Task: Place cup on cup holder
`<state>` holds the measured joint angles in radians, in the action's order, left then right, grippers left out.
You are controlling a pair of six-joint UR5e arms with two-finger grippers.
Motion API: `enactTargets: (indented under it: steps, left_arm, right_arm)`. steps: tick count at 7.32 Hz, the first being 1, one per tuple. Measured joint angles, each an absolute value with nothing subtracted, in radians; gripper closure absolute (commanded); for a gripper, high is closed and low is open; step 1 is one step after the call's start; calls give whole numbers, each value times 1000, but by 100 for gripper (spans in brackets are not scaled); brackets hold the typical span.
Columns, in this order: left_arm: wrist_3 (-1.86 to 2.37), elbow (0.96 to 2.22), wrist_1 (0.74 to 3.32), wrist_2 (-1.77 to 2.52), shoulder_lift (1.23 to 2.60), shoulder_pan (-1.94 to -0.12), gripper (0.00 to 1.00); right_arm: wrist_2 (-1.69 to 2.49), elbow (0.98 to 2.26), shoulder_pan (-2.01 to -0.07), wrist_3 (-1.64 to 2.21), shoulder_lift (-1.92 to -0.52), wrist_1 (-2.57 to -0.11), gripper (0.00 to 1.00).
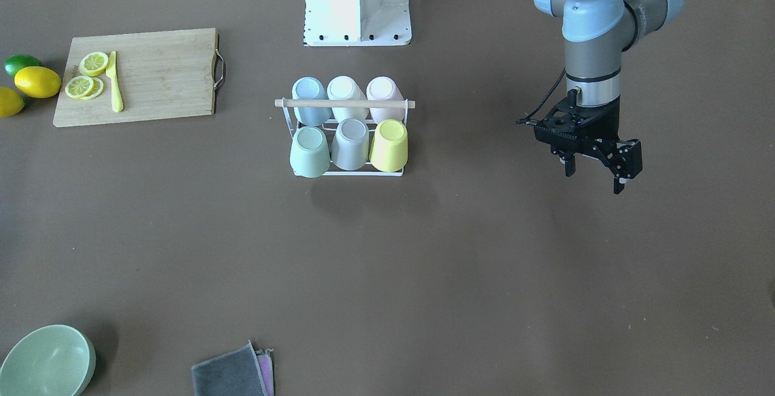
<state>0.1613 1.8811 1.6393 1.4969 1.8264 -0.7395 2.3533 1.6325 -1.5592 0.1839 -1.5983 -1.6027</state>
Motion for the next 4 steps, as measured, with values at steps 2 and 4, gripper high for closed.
enactTargets:
  steps: [2,4]
  left_arm:
    - [207,1873,1588,1699,1812,-827,1]
    - [215,1835,1578,1950,1766,-995,1]
  right_arm:
    - [2315,1704,-1552,180,-1599,-1699,0]
    - [2297,1721,-1552,179,-1603,-1715,0]
